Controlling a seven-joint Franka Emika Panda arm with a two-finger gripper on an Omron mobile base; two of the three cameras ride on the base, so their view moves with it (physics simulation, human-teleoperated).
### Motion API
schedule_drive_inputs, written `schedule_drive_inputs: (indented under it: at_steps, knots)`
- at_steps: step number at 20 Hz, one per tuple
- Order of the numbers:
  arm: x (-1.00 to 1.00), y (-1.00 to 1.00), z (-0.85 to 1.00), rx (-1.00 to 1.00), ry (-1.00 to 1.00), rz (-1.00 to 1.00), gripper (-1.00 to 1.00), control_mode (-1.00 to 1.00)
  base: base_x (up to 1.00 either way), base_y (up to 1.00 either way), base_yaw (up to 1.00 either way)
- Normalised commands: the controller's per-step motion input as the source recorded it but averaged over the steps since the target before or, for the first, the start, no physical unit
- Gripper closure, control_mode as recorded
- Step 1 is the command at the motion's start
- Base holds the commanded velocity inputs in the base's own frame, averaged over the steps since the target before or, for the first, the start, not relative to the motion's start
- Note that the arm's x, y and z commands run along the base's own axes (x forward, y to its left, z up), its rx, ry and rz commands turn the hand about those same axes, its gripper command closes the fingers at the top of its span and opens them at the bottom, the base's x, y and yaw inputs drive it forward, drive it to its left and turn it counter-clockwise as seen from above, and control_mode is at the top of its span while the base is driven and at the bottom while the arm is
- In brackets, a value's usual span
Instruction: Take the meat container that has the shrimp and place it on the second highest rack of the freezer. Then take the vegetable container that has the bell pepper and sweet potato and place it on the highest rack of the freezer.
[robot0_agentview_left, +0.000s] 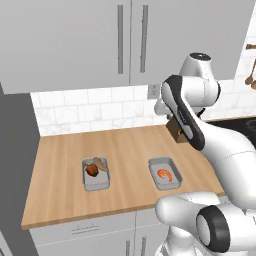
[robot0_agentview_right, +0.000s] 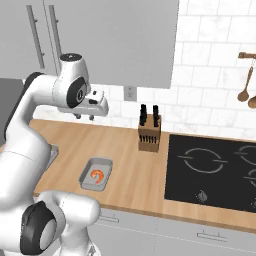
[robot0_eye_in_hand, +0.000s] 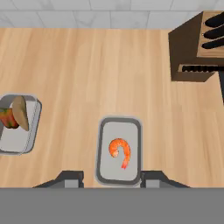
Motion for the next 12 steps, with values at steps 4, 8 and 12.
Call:
schedule_drive_inputs:
  at_steps: [4,8,12]
  knots:
    - [-0.26,0.16,-0.01,-0.02,-0.03,0.07,-1.00,-1.00,0.00,0.00,0.00]
    - [-0.94,0.25,-0.24,-0.03,-0.08,0.38,-1.00,-1.00,0.00,0.00,0.00]
    - [-0.69,0.12,-0.66,-0.02,0.12,0.39,-1.00,-1.00,0.00,0.00,0.00]
